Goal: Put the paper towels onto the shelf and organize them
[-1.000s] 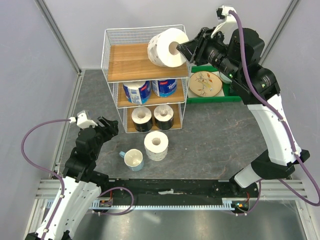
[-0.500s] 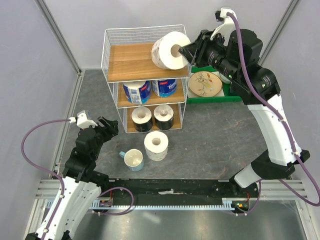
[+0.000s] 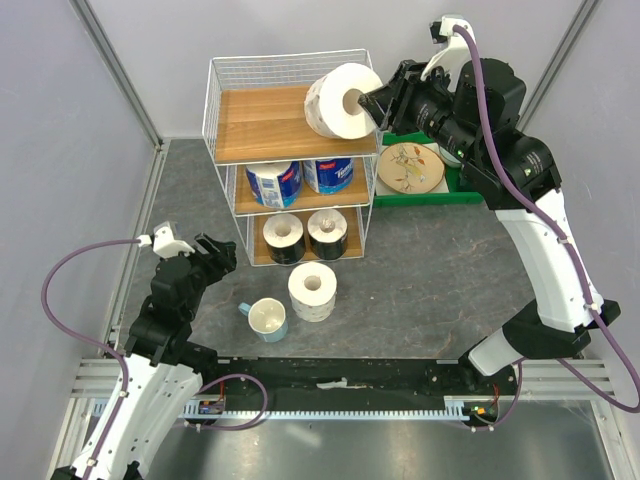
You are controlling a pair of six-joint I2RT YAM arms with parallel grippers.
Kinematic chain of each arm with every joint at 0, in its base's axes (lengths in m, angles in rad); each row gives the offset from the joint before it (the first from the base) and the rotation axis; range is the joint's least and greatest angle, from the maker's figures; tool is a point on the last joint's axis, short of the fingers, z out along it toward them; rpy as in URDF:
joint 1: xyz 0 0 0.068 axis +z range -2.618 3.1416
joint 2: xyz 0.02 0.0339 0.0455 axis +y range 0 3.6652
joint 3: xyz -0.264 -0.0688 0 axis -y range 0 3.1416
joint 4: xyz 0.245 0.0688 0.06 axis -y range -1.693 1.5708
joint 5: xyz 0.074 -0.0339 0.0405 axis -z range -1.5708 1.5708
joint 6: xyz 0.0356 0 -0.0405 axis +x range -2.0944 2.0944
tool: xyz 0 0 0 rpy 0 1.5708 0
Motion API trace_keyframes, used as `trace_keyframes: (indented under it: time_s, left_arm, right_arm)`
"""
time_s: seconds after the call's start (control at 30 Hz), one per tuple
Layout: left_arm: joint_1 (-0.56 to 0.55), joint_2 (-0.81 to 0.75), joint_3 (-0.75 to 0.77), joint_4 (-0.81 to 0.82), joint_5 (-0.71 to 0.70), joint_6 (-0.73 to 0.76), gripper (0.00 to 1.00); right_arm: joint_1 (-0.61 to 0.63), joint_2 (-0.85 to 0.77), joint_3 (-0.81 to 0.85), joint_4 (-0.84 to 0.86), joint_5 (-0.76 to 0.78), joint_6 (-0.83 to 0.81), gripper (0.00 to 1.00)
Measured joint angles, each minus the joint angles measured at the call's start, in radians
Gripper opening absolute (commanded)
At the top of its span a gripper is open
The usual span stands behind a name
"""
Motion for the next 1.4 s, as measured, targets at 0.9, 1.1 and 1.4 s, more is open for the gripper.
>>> trace_keyframes:
  time_s: [0.9, 1.1, 1.4]
  left_arm:
    - [0.0, 0.0, 0.0, -0.004, -0.005, 0.001, 0.77]
    - [0.0, 0.0, 0.0, -0.016, -0.009, 0.001, 0.77]
    - [0.0, 0.0, 0.0, -0.022, -0.009, 0.0, 0.77]
  right_arm:
    - [0.0, 0.076, 0.037, 0.085, 0.01, -0.012, 0.62]
    - [0.0, 0.08, 0.034, 0.109, 0.01, -0.015, 0.65]
    - [0.0, 0.012, -0.047, 0.214, 0.008, -0.041, 0.76]
